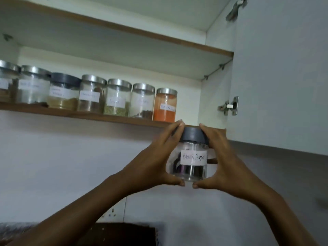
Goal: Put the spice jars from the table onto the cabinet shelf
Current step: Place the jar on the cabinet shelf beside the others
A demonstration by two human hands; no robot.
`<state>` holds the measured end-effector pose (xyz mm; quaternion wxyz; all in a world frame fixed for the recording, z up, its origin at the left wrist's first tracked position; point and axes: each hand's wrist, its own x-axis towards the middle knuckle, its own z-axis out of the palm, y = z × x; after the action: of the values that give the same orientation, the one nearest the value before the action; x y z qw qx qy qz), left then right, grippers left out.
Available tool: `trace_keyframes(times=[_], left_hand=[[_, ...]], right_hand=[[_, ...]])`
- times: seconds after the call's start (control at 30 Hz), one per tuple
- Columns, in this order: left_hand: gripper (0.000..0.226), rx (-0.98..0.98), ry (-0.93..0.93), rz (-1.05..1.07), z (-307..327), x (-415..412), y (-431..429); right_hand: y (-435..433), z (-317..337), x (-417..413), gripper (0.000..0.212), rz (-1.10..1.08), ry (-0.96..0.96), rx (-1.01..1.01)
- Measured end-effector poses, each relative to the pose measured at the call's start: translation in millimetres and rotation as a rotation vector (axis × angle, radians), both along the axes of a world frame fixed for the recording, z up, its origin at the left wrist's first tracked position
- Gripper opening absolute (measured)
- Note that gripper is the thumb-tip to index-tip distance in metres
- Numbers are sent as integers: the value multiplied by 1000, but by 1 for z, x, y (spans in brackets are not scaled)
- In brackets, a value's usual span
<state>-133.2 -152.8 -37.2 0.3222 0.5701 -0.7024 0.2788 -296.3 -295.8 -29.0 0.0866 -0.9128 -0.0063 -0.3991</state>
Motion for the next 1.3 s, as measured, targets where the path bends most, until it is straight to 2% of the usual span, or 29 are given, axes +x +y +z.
trace_keyframes(times=[0.13,0.3,0.4,0.6,0.77,0.87,0.97,1.17,1.3], left_hand=[[119,-25,21,135,31,19,-25],[101,-4,-81,650,37,74,-42],[101,-9,-156,789,23,92,-48],[110,-89,-263,793,16,104,-49],[111,-67,-290,813,15,107,-48],[112,-53,-286,818,15,108,-49],[112,-46,-285,831,15,110,-50],[111,-18,-273,823,16,108,-50],[110,31,-259,811,20,106,-47]], right_hand=[[-25,44,9,131,-46,-112,-58],[-50,86,34,129,-117,-243,-114],[-67,101,58,127,-163,-273,-127],[-99,109,98,123,-165,-197,-76],[-121,116,111,120,-41,-110,42],[-124,121,117,106,81,-72,181],[-122,117,126,95,100,-156,230],[-116,108,142,110,-49,-181,198],[-112,98,144,115,-43,-243,273]])
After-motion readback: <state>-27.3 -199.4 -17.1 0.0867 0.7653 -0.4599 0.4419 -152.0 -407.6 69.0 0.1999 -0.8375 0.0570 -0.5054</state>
